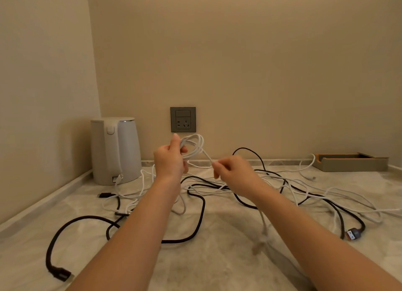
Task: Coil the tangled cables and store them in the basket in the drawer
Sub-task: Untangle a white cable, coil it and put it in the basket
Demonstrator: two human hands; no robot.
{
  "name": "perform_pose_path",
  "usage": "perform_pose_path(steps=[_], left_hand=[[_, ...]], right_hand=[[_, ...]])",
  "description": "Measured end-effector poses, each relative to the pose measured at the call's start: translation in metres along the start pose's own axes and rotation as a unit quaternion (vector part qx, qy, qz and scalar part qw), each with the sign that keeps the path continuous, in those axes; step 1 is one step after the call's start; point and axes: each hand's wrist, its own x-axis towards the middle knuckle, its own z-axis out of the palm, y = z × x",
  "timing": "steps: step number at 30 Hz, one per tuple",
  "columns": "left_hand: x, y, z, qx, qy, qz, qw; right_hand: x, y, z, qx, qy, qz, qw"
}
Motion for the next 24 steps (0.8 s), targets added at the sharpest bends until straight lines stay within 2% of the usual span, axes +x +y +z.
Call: perform_pose_path(steps=[6,9,12,14,15,17,19,21,24], left_hand=[[0.006,0.003,-0.008,-0.164,-0.075,-0.113,0.977],[0.01,0.005,-0.014,-0.209,-0.114,-0.186,0.953],[0.005,0.007,-0.015,-0.193,-0.207,-0.236,0.93],[-0.002,0.007,-0.011,-0.189,-0.254,-0.243,0.917],[-0.004,0.008,-0.009,-0.197,-0.264,-0.241,0.913],[-0.003,0.009,-0.007,-0.214,-0.246,-0.229,0.917],[0.003,0.009,-0.01,-0.189,-0.182,-0.193,0.946],[0.009,0.006,-0.014,-0.089,-0.097,-0.134,0.982],[0.013,-0.003,-0.018,0.067,-0.019,-0.068,0.995]], right_hand=[[-0.003,-0.006,0.015,-0.126,-0.036,-0.062,0.989],[0.001,0.0,0.006,-0.117,0.029,-0.04,0.992],[0.011,0.018,-0.007,-0.076,0.132,-0.009,0.988],[0.015,0.031,-0.013,-0.071,0.136,0.015,0.988],[0.015,0.035,-0.013,-0.079,0.111,0.024,0.99],[0.012,0.032,-0.01,-0.096,0.024,0.019,0.995],[0.007,0.021,-0.006,-0.101,-0.049,-0.021,0.993],[0.003,0.009,-0.002,-0.11,-0.094,-0.073,0.987],[-0.004,-0.004,0.004,-0.133,-0.122,-0.139,0.974]])
